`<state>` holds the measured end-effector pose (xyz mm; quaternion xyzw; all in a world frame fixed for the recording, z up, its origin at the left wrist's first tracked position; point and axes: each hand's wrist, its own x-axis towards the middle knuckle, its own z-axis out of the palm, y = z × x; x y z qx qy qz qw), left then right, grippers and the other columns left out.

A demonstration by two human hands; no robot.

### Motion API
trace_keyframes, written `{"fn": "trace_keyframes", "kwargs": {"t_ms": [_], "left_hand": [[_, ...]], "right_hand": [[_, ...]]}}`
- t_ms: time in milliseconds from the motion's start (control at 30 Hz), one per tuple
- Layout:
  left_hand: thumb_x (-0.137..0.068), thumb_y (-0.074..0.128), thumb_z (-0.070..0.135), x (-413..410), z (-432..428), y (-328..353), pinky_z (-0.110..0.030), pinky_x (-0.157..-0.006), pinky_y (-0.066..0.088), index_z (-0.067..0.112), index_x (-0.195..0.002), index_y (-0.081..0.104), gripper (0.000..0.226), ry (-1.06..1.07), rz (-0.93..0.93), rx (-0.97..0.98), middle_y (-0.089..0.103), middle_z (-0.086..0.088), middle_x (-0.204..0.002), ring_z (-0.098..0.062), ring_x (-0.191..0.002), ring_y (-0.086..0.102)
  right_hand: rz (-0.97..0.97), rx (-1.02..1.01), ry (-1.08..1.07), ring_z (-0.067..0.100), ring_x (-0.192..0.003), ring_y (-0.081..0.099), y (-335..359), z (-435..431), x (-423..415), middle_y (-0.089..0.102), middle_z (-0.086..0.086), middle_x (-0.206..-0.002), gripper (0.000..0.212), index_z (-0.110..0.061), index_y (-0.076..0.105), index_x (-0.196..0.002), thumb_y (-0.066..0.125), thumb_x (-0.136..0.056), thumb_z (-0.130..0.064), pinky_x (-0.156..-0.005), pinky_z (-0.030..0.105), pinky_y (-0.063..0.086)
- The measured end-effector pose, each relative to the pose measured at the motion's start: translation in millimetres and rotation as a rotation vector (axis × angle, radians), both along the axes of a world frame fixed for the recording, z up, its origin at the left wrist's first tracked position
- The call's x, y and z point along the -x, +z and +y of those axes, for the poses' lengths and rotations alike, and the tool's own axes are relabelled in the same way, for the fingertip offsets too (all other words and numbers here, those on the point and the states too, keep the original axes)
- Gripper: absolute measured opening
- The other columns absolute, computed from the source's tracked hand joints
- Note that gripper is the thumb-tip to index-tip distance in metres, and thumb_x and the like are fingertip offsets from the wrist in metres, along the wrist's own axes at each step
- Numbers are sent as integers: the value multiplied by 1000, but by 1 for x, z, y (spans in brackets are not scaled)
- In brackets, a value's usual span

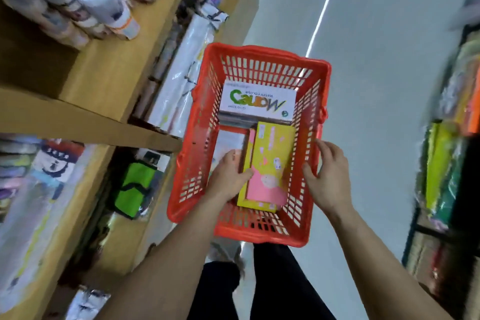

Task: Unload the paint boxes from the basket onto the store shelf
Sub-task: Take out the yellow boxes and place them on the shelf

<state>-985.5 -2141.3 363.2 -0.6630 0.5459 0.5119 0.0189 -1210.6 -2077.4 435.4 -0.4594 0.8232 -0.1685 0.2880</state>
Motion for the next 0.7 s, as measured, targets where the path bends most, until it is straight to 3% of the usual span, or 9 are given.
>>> {"fn": "trace_keyframes", "kwargs": {"t_ms": [100, 200, 300, 433, 500, 567, 700], "left_hand": [[-78, 75, 58, 15, -4, -50, -49, -119, 34, 13, -161, 14, 113, 48, 45, -123, 28, -9, -168, -28, -151, 34], [-67, 69, 73, 22, 4, -80, -52, -121, 32, 23, -162, 12, 121, 7, 60, -146, 24, -5, -169, -27, -152, 30], [-59, 63, 81, 32, 13, -93, -52, -121, 31, 28, -162, 10, 127, -14, 30, -125, 19, -3, -170, -26, -153, 27], [-54, 68, 74, 37, 13, -98, -49, -109, 46, 26, -153, 26, 118, 37, 33, -108, 42, -5, -155, -26, -136, 50], [-52, 69, 71, 39, 8, -95, -41, -101, 49, 30, -135, 29, 101, 97, 30, -84, 46, -1, -141, -22, -126, 52], [-51, 71, 69, 44, 7, -89, -38, -98, 47, 42, -123, 23, 90, 125, 56, -55, 42, 3, -135, -22, -128, 47], [-53, 74, 70, 52, 3, -79, -54, -118, 35, 43, -157, 0, 129, 72, 139, -138, 26, -2, -167, -28, -151, 29]], "right_hand": [[-56, 14, -35, 35, -136, 45, -24, 11, -9, 47, 18, -150, 75, -9, 36, -157, 62, -87, -19, -112, 39, 35], [-98, 54, -80, 29, -132, 47, -41, 21, -18, 49, 13, -148, 85, -16, 21, -162, 64, -90, -18, -103, 34, 38], [-86, 80, -125, 25, -130, 49, -51, 23, -22, 52, 10, -145, 89, -17, 20, -163, 70, -90, -19, -97, 29, 39], [-71, 110, -134, 19, -129, 48, -55, 22, -22, 53, 9, -143, 90, -16, 21, -163, 71, -89, -21, -93, 24, 38], [-72, 113, -132, 17, -128, 48, -55, 21, -22, 53, 8, -143, 90, -17, 20, -163, 72, -89, -23, -93, 24, 38], [-73, 105, -140, 16, -127, 48, -56, 21, -22, 53, 6, -142, 90, -19, 19, -162, 72, -89, -24, -91, 25, 40], [-82, 97, -151, 18, -127, 51, -56, 19, -21, 53, 6, -140, 89, -22, 19, -162, 71, -89, -26, -91, 27, 42]]}}
